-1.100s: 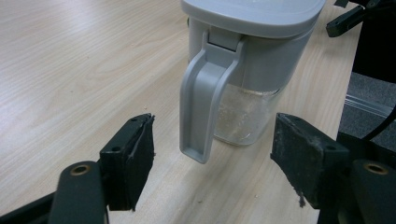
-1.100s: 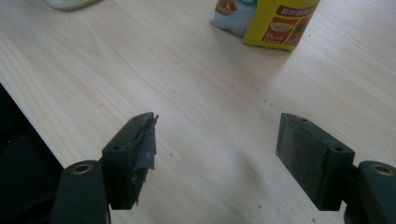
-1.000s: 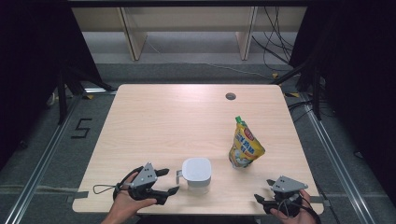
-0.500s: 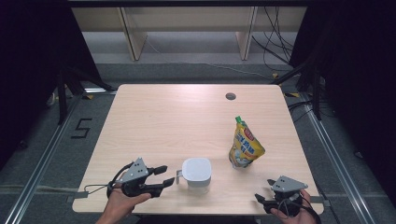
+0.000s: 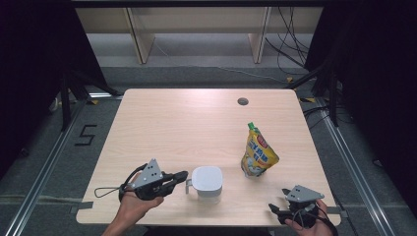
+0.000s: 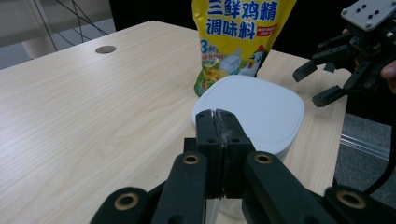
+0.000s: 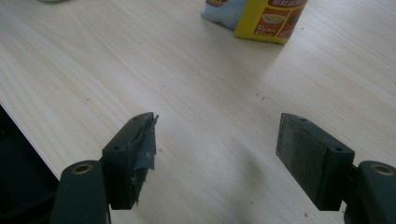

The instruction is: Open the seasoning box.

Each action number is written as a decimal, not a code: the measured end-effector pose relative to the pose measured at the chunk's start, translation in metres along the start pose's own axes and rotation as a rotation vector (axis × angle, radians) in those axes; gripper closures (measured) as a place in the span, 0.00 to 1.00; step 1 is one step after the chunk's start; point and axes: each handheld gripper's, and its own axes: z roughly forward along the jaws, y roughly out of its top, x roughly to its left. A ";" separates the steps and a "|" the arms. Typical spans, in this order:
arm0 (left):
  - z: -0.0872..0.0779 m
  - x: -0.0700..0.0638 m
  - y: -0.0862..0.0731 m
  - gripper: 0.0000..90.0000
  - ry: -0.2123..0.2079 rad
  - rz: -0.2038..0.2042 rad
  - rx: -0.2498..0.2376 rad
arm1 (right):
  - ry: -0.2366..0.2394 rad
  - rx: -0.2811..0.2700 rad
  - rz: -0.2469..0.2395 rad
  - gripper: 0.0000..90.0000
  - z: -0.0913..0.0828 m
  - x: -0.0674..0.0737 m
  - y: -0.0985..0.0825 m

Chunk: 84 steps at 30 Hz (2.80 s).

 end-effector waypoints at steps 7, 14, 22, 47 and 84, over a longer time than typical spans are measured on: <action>0.010 -0.002 0.006 0.97 -0.013 0.016 0.012 | 0.004 -0.002 -0.009 0.33 -0.001 0.002 0.001; 0.013 0.002 -0.001 0.97 -0.019 -0.024 0.021 | 0.013 -0.004 -0.003 0.33 0.000 0.003 0.002; 0.013 0.002 -0.001 0.96 -0.020 -0.019 0.024 | 0.007 -0.010 -0.023 0.33 0.000 0.003 0.003; 0.012 0.002 -0.004 0.94 -0.019 -0.035 0.010 | 0.092 -0.266 -0.089 0.62 -0.002 0.035 0.038; 0.009 0.004 -0.008 0.93 -0.014 -0.040 0.007 | 0.261 -0.429 -0.130 0.98 0.030 0.067 0.098</action>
